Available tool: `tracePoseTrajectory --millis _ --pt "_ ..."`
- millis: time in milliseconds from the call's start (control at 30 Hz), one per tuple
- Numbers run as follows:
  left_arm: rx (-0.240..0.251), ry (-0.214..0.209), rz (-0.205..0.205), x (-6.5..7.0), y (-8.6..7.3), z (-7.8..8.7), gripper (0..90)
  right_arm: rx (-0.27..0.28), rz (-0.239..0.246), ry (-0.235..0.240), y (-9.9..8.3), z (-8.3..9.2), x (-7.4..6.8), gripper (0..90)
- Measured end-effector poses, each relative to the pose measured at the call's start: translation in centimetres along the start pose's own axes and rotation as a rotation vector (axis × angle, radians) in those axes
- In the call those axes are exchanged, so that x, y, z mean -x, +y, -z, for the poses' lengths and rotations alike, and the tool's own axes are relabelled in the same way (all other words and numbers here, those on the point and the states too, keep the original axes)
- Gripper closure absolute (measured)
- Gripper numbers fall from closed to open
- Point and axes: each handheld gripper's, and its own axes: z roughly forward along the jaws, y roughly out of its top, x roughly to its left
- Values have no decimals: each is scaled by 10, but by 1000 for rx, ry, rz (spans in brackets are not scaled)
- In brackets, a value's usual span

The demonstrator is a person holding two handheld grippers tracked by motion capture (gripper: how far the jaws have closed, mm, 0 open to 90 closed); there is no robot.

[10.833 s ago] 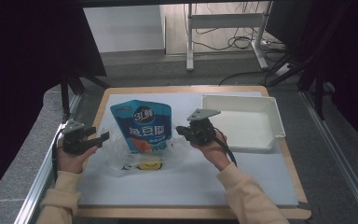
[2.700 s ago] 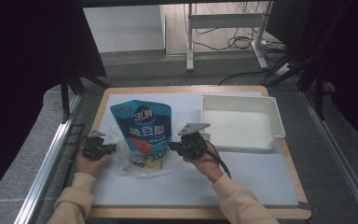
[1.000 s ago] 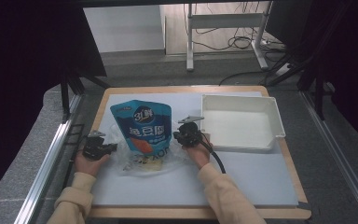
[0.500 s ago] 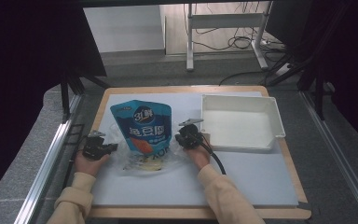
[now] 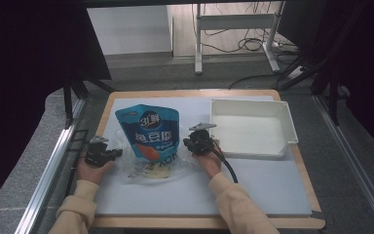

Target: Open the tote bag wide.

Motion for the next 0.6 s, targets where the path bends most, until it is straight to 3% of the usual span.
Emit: tracePoseTrajectory --millis 267,400,600 --pt "88 -48 10 1 4 15 791 81 9 36 8 25 -3 890" --pt "137 -91 28 0 6 23 743 109 13 57 11 36 -3 890" --pt "176 -105 52 -4 7 33 655 138 10 78 13 50 1 890"
